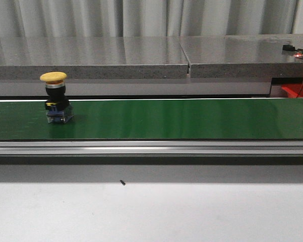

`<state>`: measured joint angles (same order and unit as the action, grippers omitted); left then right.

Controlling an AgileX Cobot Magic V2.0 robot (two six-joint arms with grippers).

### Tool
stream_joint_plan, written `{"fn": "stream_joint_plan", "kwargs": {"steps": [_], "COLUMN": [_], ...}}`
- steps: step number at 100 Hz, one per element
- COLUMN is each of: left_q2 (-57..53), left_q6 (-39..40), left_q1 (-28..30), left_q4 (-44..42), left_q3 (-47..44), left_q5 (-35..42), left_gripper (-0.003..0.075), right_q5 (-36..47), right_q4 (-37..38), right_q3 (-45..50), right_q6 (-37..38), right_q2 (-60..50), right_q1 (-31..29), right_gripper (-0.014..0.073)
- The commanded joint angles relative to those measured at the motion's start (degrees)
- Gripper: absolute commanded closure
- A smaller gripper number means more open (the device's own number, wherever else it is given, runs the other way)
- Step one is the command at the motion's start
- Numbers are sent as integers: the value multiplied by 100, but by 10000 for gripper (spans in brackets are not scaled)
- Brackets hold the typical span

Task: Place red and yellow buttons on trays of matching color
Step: 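Move the left gripper to the second yellow button and grasp it, then set the second yellow button on the belt, open and raise left gripper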

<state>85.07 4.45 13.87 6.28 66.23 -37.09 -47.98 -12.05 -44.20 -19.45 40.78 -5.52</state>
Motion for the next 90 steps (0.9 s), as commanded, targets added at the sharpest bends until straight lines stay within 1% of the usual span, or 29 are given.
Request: {"fn": "stream_joint_plan", "kwargs": {"steps": [1, 23, 36, 43, 50, 53, 55, 58, 60, 62, 64, 65, 66, 69, 70, 72, 74, 75, 76, 80, 90], "left_q2": [-31, 394, 557, 576, 584, 584, 584, 574, 574, 561, 561, 550, 552, 527, 524, 508, 492, 480, 465, 419, 208], "left_q6": [4, -8, -209, -284, -445, -568, -648, -750, -777, -777, -777, -777, -777, -777, -777, -777, -777, -777, -777, -777, -777], "left_q1": [-31, -31, -31, -31, -31, -31, -31, -31, -31, -31, -31, -31, -31, -36, -36, -47, -61, -61, -61, -75, -98], "left_q4": [74, 74, 186, 271, 409, 515, 598, 698, 756, 796, 817, 833, 843, 883, 879, 879, 879, 879, 879, 894, 894], "left_q3": [104, 104, 104, 104, 104, 104, 104, 104, 104, 104, 104, 104, 104, 104, 104, 104, 104, 104, 104, 104, 104], "left_q5": [526, 750, 802, 802, 767, 769, 769, 769, 765, 765, 765, 765, 765, 765, 765, 765, 765, 756, 756, 756, 756], "left_gripper": [741, 740, 738, 715, 633, 568, 539, 455, 419, 342, 302, 264, 245, 156, 156, 95, 58, 58, 29, 4, 42], "right_q5": [325, 319, 319, 319, 319, 319, 319, 319, 319, 319, 319, 319, 319, 319, 319, 319, 319, 319, 319, 319, 319], "right_q4": [-19, -19, -19, -19, -19, -19, -19, -19, -19, -19, -19, -19, -19, -19, -19, -19, -19, -19, -19, -19, -19], "right_q3": [-151, -151, -151, -151, -151, -151, -151, -151, -151, -151, -151, -151, -151, -151, -151, -151, -151, -151, -151, -151, -151], "right_q6": [-2, -2, -2, -2, -2, -2, -2, -2, -2, -2, -2, -2, -2, -2, -2, -2, -2, -2, -2, -2, -2], "right_q2": [-22, -22, -22, -22, -22, -22, -22, -22, -22, -22, -22, -22, -22, -22, -22, -22, -22, -22, -22, -22, -22], "right_q1": [1, 1, 1, 1, 1, 1, 1, 1, 1, 1, 1, 1, 1, 1, 1, 1, 1, 1, 1, 1, 1], "right_gripper": [701, 701, 701, 701, 701, 701, 701, 701, 701, 701, 701, 701, 701, 701, 701, 701, 701, 701, 701, 701, 701]}}
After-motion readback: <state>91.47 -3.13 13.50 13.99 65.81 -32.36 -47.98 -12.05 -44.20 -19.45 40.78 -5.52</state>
